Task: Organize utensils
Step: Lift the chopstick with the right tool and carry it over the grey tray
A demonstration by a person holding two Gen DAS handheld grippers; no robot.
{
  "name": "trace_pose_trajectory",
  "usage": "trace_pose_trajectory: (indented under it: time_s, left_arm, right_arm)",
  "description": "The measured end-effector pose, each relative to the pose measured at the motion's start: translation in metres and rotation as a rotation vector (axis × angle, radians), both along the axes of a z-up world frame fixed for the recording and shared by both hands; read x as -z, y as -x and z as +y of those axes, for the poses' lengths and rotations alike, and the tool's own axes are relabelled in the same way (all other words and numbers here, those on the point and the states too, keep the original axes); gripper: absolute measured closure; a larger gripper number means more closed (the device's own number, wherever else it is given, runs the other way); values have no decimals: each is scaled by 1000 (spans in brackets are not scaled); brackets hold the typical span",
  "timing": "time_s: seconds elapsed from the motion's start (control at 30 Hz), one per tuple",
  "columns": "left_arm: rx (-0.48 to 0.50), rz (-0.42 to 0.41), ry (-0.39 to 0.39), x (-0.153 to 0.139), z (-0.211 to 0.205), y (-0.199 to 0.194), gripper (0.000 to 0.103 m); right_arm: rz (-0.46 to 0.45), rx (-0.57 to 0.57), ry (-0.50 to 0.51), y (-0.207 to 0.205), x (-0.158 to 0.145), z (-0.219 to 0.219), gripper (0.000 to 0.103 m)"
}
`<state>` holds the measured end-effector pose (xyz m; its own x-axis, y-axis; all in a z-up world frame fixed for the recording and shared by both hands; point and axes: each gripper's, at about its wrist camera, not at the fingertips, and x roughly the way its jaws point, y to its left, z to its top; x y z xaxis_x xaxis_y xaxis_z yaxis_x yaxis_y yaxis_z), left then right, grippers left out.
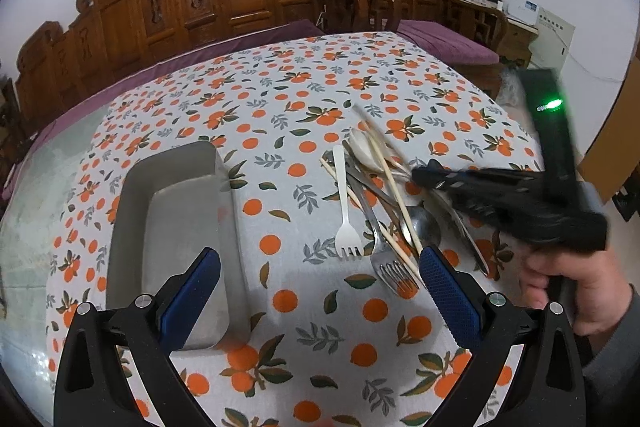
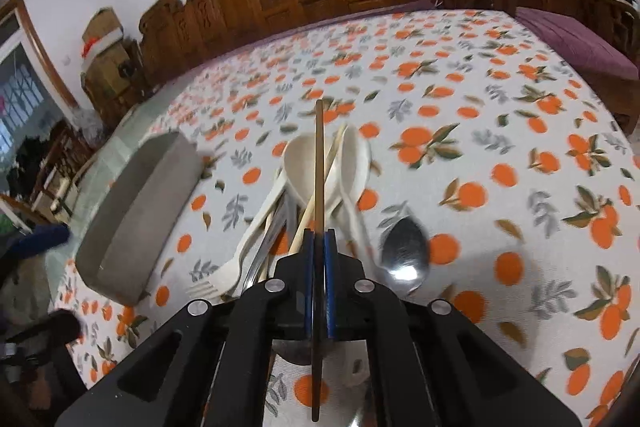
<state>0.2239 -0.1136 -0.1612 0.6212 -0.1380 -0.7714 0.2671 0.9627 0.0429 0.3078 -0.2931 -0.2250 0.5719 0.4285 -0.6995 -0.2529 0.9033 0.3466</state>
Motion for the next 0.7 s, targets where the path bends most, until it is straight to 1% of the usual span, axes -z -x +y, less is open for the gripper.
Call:
trace_pose_trajectory:
  time_s: [0.17, 0.23, 0.27, 0.3, 0.4, 0.43, 0.5, 0.53, 0.6, 0.63, 0.7]
  left_arm:
    - [2, 21, -1, 13, -12, -14, 7]
    - [9, 27, 1, 18, -19, -18, 11]
    - [18, 35, 3, 22, -24, -22, 16]
    - [24, 44, 5, 25, -29, -25, 18]
    - [50, 74, 20, 35, -45, -35, 33]
    - [58, 87, 30, 38, -48, -39, 36]
    - [62, 118, 51, 46, -54, -46, 48]
    - [63, 127, 61, 48, -56, -49, 51]
    - [64, 153, 98, 54, -59, -55, 61]
    - [62, 164, 112, 56, -59, -58, 64]
    - [56, 185, 147, 61, -61, -64, 76]
  right_arm:
    - [-39, 52, -52, 2, -17, -27, 97]
    - [-53, 70, -48, 3, -21, -36, 97]
    - [-53, 79, -46, 3, -22, -39, 97]
    - [-51, 85, -47, 3, -21, -41, 97]
    - [-43, 103, -46, 2, -19, -47, 97]
    - [-40, 105, -45, 2, -18, -47, 97]
    - [-39, 105, -44, 2, -18, -47, 97]
    - [-41, 104, -46, 2, -18, -47, 97]
    - [-41, 103, -46, 1, -16, -46, 97]
    - [-40, 102, -46, 1, -17, -46, 97]
    - [-36, 101, -45, 1, -15, -46, 97]
